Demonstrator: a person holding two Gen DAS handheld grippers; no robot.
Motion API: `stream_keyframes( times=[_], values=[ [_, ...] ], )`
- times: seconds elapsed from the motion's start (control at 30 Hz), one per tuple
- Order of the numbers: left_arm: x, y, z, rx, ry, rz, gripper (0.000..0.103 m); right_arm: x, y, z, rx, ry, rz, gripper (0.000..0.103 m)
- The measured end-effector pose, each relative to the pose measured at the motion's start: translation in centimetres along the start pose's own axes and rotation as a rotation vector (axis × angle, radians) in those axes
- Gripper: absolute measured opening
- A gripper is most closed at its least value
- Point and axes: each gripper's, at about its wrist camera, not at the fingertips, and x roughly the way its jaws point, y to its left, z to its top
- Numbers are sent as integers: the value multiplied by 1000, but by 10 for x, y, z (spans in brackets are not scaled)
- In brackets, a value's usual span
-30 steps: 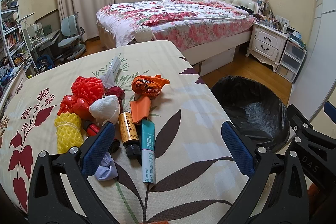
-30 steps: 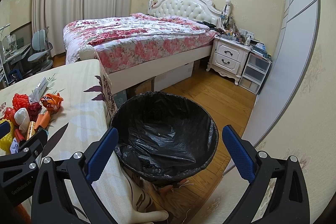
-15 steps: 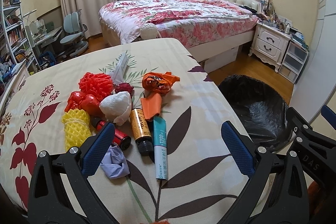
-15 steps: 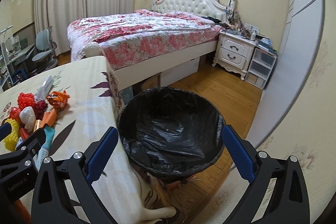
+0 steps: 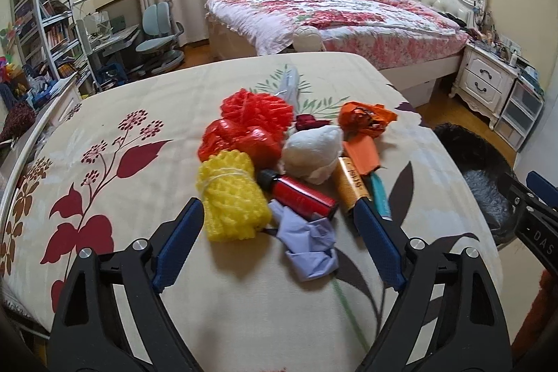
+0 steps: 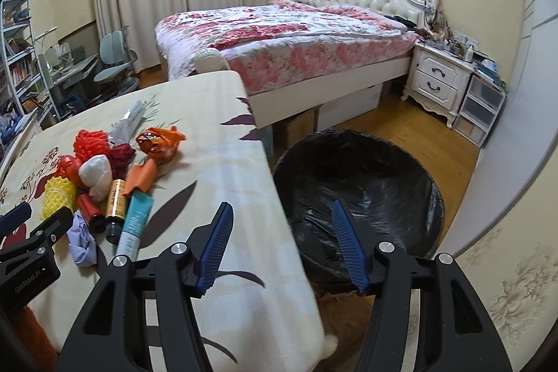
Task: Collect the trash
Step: 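Grasp the yellow foam net with the left gripper while the right gripper approaches the orange bag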
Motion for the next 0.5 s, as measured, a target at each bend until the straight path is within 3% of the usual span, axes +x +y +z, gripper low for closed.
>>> stream_keyframes(
  times=[0.37,0.5],
  values=[
    [18,33,5,-68,44,29,83,7,39,7,-69,8,58,62],
    [28,39,2,-84,73,24,77,10,46,7,-85,14,70,63]
  ],
)
